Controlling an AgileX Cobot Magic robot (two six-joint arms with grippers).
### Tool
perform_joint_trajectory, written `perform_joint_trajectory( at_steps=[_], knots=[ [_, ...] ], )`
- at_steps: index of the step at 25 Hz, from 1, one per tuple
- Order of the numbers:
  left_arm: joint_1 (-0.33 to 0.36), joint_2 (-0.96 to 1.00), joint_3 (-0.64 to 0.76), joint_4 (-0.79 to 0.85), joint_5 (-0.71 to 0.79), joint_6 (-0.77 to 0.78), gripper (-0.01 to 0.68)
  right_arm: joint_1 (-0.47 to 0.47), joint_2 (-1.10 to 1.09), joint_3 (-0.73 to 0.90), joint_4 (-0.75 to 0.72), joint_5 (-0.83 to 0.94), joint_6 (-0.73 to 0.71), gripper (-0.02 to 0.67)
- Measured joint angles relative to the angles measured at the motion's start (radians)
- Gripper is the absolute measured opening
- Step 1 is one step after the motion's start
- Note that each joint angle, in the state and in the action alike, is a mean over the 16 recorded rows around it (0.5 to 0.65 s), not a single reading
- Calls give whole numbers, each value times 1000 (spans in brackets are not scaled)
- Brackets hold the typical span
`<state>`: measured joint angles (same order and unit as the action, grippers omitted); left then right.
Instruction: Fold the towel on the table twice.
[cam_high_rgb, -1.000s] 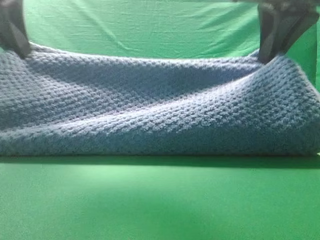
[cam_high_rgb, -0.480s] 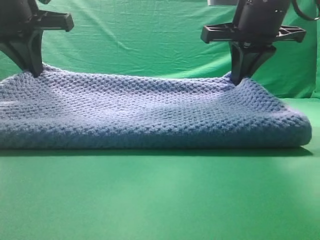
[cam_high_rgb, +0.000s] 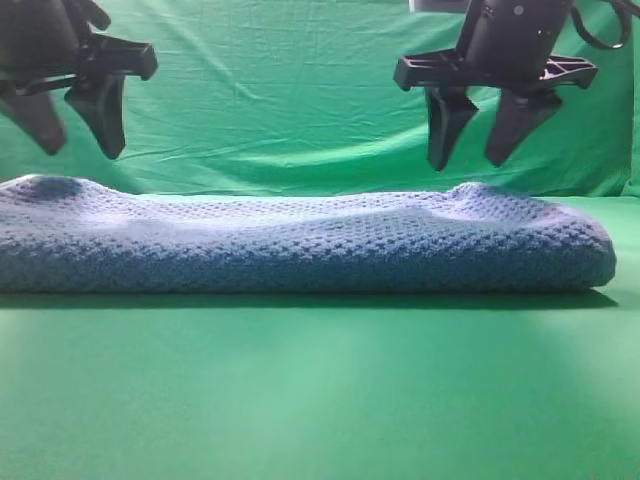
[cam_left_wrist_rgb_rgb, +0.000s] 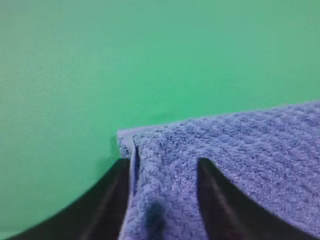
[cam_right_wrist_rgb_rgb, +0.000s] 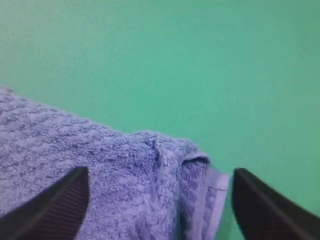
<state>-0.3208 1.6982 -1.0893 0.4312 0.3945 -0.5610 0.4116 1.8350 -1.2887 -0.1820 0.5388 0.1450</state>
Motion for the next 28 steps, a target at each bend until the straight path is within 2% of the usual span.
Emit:
perform_joint_trajectory(
  at_steps=[3,6,8,12,16,19,22,28],
  knots=[
    [0,-28,-26,4,79,1,468,-1,-32,-23,-1,54,0,479],
    [1,-74,-57,-9,164,17,464,-1,-79,-50,-2,123,0,486],
    [1,-116,-78,-35,217,43,422,-1,-119,-68,-2,173,0,445],
    [1,-219,-116,-123,303,130,272,-1,-217,-102,-1,270,0,296],
    [1,-345,-138,-262,352,268,117,-1,-335,-122,9,352,-10,138],
    [1,-449,-135,-392,371,396,36,-1,-435,-118,27,394,-29,51],
    [1,-561,-113,-519,385,517,6,-1,-545,-93,51,422,-54,8],
    [1,-812,-8,-704,410,683,0,-1,-793,26,100,443,-110,0]
  ],
)
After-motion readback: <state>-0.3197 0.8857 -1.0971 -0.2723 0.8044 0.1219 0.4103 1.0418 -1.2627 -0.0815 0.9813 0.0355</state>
